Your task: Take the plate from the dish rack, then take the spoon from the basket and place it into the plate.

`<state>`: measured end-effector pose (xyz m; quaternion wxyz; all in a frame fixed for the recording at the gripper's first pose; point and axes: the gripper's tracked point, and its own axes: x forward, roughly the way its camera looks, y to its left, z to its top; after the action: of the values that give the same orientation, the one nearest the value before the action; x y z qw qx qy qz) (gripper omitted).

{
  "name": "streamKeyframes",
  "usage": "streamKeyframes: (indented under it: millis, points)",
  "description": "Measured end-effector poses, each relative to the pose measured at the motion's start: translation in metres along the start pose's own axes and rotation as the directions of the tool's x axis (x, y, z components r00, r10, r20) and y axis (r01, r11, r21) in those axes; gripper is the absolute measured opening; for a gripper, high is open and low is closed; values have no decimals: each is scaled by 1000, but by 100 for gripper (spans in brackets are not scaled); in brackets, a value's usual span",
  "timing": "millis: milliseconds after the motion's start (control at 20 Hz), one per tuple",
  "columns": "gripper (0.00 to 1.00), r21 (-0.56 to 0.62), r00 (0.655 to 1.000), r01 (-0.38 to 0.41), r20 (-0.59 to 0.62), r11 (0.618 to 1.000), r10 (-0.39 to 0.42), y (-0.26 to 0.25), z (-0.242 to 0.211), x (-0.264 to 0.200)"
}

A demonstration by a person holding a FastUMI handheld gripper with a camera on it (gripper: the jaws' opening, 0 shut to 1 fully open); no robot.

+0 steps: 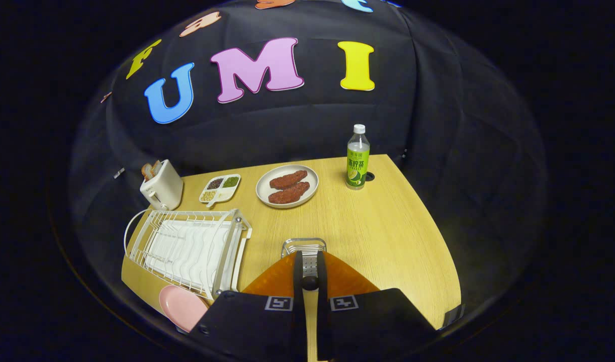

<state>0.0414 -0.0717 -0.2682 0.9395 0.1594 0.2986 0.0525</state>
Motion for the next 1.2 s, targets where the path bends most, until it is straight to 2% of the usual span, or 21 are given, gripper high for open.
streamKeyframes:
  millis: [150, 350, 650, 950, 1200]
  points:
    - [12, 19, 999, -16, 43, 1000, 15, 9, 23, -19]
    - [12, -13, 993, -54, 102, 998, 55, 34, 57, -56]
    - [12, -66, 971, -199, 124, 978, 206, 118, 72, -109]
    - [12, -134, 919, -391, 6, 911, 395, 222, 14, -128]
    - [12, -188, 868, -496, -118, 848, 482, 291, -57, -109]
